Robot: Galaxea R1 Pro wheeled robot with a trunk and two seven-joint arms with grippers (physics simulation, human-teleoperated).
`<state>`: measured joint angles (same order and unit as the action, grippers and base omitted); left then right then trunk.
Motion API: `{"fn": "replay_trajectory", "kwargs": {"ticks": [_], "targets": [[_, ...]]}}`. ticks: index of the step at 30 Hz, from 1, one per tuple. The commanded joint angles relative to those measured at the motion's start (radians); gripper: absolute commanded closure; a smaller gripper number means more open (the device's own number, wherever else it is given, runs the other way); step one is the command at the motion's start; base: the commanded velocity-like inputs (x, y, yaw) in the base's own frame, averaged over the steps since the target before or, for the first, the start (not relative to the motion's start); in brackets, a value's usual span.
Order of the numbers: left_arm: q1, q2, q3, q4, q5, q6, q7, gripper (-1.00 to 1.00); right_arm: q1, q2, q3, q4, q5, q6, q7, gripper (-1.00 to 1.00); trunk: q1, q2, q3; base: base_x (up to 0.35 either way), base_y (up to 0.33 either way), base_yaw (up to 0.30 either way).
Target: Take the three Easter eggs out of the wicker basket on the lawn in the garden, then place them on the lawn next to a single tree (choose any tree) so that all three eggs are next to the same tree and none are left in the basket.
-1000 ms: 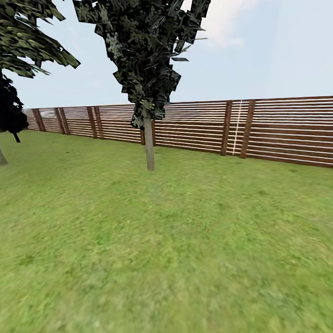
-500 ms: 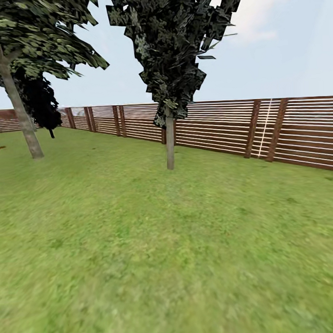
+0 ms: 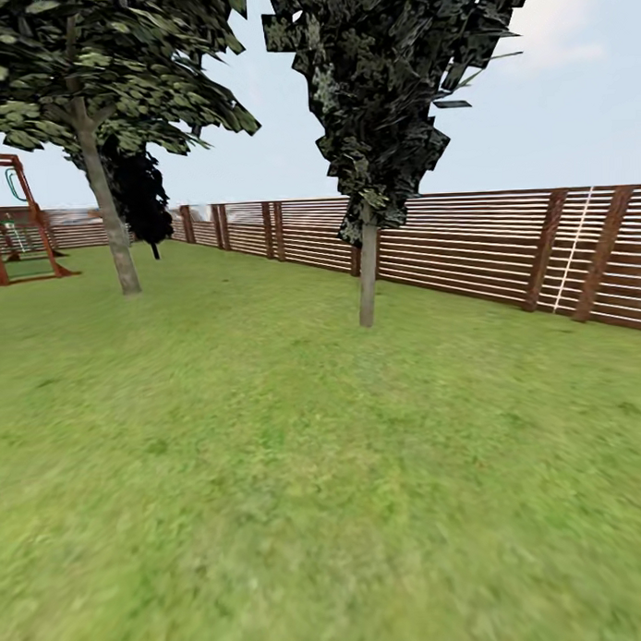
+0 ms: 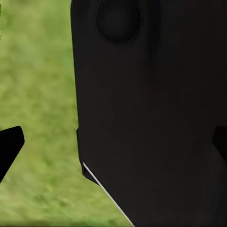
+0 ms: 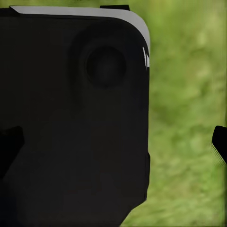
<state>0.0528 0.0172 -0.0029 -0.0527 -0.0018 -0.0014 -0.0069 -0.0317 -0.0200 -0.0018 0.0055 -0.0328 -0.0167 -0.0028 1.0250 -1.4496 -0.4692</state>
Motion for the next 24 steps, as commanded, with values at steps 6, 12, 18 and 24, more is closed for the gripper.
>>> {"fn": "replay_trajectory", "kwargs": {"ticks": [6, 12, 18, 24], "targets": [[0.001, -0.001, -0.001, -0.001, 0.0, 0.0, -0.001, -1.0, -0.001, 0.0, -0.001, 0.001, -0.005, -0.002, 0.0, -1.0, 0.0, 0.0, -0.001, 0.0, 0.0, 0.297], [0.001, -0.002, -0.003, -0.001, -0.001, 0.0, -0.001, -1.0, -0.001, 0.0, -0.001, 0.001, -0.005, -0.002, 0.0, -1.0, 0.0, 0.0, -0.001, 0.0, 0.0, 0.297], [0.001, -0.002, -0.002, -0.001, -0.001, 0.0, -0.001, -1.0, -0.001, 0.0, -0.001, 0.001, -0.006, -0.002, 0.0, -1.0, 0.0, 0.0, -0.001, 0.0, 0.0, 0.297], [0.001, -0.002, -0.003, -0.001, -0.001, 0.0, -0.001, -1.0, -0.001, 0.0, -0.001, 0.001, -0.006, -0.002, 0.0, -1.0, 0.0, 0.0, -0.001, 0.0, 0.0, 0.297]]}}
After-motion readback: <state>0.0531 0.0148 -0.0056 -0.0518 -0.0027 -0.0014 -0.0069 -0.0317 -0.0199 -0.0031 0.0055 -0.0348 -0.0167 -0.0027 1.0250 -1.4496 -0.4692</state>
